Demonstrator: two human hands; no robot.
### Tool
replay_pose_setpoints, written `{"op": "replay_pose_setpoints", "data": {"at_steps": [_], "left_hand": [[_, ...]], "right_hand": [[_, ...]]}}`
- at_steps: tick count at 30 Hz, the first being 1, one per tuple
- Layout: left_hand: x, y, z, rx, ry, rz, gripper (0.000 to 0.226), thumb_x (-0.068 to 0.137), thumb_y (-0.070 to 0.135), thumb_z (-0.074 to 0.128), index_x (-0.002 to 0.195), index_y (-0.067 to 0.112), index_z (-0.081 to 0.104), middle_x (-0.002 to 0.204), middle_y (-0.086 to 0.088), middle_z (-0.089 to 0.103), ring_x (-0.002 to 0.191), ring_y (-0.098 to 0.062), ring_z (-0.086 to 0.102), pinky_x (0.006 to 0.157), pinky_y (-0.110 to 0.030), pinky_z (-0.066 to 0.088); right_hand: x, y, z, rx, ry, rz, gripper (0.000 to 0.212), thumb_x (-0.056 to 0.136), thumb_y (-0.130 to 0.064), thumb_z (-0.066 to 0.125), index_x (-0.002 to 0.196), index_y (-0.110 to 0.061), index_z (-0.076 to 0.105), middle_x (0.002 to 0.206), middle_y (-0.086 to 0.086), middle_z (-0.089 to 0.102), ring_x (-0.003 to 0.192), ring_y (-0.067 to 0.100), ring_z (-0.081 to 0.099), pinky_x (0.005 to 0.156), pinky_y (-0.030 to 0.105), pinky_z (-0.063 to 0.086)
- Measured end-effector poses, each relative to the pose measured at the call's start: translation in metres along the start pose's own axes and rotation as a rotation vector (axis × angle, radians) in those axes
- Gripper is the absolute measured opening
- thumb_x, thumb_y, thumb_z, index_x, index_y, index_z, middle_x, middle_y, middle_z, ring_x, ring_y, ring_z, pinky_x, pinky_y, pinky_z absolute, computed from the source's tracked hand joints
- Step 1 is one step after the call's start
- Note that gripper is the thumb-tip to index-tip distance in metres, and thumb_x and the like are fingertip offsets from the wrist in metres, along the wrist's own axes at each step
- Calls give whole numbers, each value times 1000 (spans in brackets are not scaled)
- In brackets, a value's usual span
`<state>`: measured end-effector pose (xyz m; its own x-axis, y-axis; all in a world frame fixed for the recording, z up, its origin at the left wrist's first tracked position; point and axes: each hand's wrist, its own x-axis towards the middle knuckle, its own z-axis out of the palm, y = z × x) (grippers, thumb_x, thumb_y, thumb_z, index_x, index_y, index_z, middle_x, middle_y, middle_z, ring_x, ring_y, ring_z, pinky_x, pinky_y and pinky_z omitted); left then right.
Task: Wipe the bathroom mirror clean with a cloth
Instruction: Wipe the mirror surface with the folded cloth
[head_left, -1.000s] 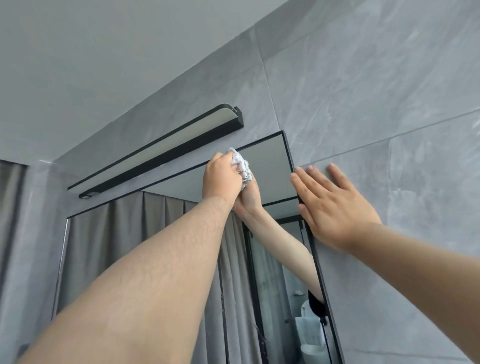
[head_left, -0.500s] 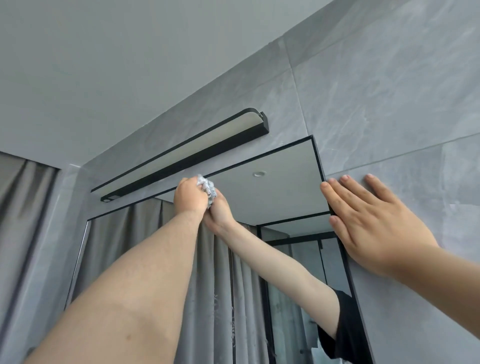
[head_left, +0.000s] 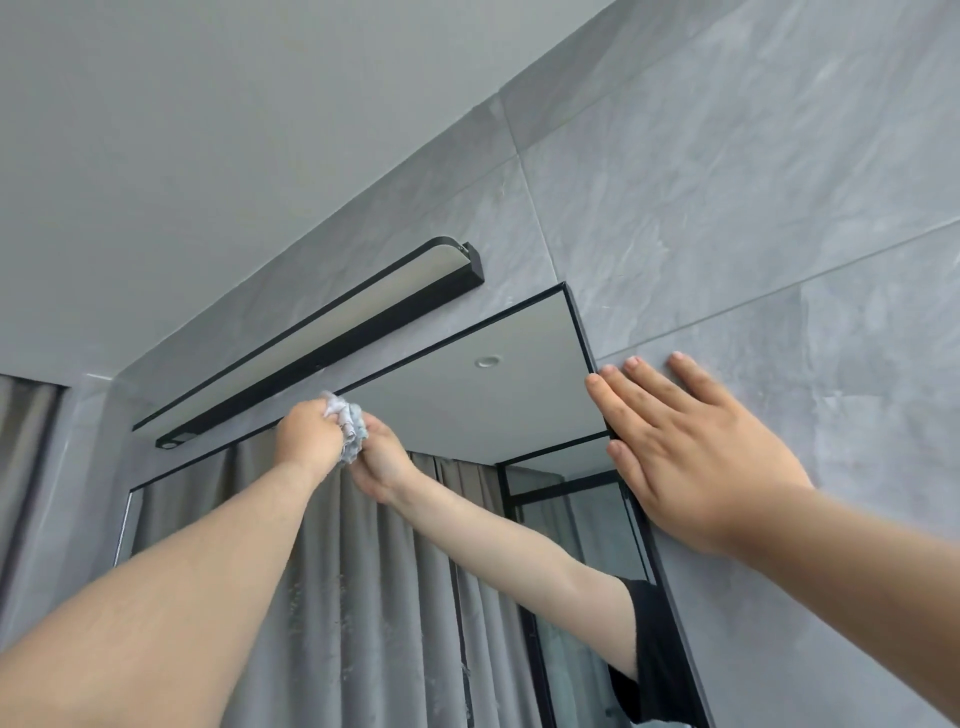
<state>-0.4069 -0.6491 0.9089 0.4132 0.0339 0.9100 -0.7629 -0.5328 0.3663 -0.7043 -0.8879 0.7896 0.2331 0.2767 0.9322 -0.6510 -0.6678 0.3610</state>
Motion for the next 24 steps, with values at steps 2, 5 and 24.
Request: {"op": "replay_pose_setpoints", "data": {"at_steps": [2,5,24], "left_hand": [[-6,11,0,-44,4,87,12,93,9,44,87,11,54,91,-14,61,87,-36,61,63,-32,40],[-20,39,6,-168,20,198,14,96,12,46,90,11,58,98,-4,56,89,-27,60,69,-29,40],[-124,217,-14,-368,-54,584,36,94,-3,45,126,5,61,116,-2,56,98,-11,53,85,-26,50]], "right_hand": [[0,0,-1,-2,-2,-1,61,100,-36,24,146,-2,46,145,16,53,137,34,48,113,56,31],[0,-1,-2,12,-20,6,62,100,-36,23,146,-1,45,145,16,53,137,34,48,114,56,31],[-71,-17,-15,65,-66,-2,61,96,-40,35,145,-6,49,147,20,50,137,39,45,115,53,27]]}}
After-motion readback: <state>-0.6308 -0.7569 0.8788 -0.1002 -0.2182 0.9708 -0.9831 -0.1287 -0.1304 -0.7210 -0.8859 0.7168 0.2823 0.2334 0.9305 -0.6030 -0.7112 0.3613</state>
